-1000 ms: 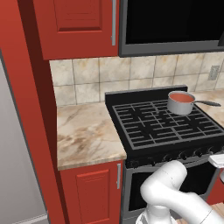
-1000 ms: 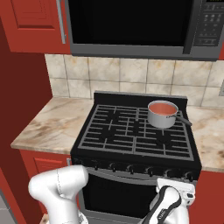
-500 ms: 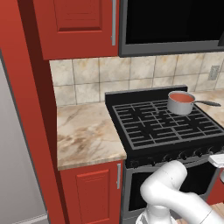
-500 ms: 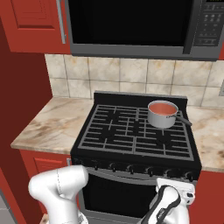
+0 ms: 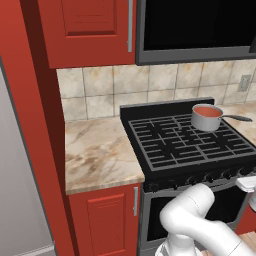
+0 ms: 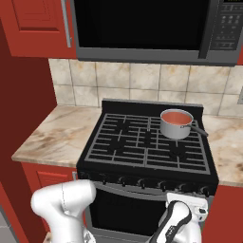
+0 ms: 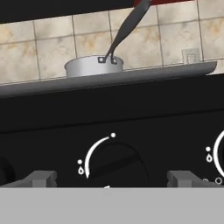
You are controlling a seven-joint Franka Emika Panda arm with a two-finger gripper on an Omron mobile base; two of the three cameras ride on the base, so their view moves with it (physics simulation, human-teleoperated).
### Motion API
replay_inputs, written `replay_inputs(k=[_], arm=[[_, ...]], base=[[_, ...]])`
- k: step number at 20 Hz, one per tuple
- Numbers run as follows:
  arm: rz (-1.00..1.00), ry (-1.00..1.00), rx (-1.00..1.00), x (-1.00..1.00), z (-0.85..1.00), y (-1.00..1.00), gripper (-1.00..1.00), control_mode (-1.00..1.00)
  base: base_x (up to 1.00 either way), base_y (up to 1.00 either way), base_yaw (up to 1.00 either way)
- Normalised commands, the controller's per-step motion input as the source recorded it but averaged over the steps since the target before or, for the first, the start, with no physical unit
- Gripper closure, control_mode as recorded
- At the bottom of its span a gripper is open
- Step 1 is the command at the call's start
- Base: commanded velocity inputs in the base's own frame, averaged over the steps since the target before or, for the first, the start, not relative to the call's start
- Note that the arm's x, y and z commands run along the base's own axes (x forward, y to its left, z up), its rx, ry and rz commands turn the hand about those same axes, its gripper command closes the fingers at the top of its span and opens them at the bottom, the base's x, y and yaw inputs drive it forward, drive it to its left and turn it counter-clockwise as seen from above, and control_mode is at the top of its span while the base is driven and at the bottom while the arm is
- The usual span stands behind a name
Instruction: Wait until the marinara sauce is simmered to a deep red color and then turn off the stove.
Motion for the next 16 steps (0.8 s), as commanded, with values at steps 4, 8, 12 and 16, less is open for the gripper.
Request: replay_inputs(k=[4,8,12,16], arm=[[0.0,0.0,0.0,0.0,0.0,0.15,-1.0,-1.0],[0.0,0.0,0.0,0.05,0.0,0.0,-1.0,-1.0],[0.0,0.0,0.0,0.13,0.0,0.0,-1.0,-1.0],[0.0,0.0,0.0,0.19,0.0,0.0,-1.0,-1.0]], base=[[0.0,0.0,0.0],[0.0,0.0,0.0],[0.0,0.0,0.0],[0.0,0.0,0.0]])
